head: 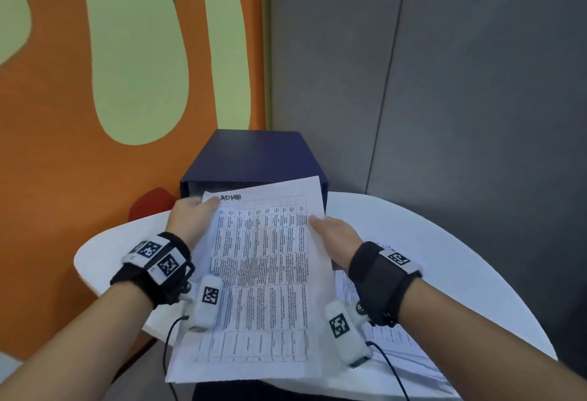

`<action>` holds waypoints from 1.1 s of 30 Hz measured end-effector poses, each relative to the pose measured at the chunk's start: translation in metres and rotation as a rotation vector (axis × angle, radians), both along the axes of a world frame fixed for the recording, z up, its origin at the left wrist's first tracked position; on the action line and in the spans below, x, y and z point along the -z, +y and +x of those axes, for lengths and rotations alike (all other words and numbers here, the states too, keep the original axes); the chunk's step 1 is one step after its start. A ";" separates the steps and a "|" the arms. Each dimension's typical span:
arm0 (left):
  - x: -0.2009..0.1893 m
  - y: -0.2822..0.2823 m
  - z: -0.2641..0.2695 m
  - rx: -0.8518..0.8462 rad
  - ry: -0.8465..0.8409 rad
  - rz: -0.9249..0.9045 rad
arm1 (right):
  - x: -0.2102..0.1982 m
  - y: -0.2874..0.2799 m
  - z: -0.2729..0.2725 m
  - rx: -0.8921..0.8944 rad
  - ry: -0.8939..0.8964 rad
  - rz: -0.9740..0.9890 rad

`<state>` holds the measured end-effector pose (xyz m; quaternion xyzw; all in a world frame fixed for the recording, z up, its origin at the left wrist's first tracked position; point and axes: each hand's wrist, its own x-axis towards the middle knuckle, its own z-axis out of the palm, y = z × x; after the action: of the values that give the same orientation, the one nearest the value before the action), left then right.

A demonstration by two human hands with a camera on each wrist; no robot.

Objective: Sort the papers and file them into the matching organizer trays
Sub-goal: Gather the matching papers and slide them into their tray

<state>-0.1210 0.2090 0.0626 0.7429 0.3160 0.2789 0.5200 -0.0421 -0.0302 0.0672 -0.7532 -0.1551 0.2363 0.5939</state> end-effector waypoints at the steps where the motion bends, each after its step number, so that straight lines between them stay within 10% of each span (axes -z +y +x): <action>1: 0.000 0.005 -0.004 -0.002 0.012 -0.008 | 0.001 0.007 -0.002 0.014 0.022 -0.053; 8: -0.015 0.018 -0.015 0.100 0.182 -0.004 | 0.009 0.020 0.008 0.118 0.079 -0.127; 13: -0.016 0.017 -0.030 0.494 0.584 -0.024 | -0.008 0.016 0.027 0.216 0.048 -0.157; 19: -0.026 0.033 -0.027 0.401 0.441 0.058 | -0.012 0.005 0.033 0.043 0.249 0.036; 22: -0.025 0.033 -0.022 0.301 0.205 -0.280 | -0.005 -0.009 0.028 -0.047 0.271 -0.001; 33: -0.040 0.017 -0.030 0.383 0.154 -0.479 | -0.038 0.014 0.024 0.262 0.244 0.233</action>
<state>-0.1509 0.2265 0.1029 0.6641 0.2656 0.0363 0.6979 -0.0182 -0.0159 0.1057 -0.6590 -0.0090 0.2270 0.7170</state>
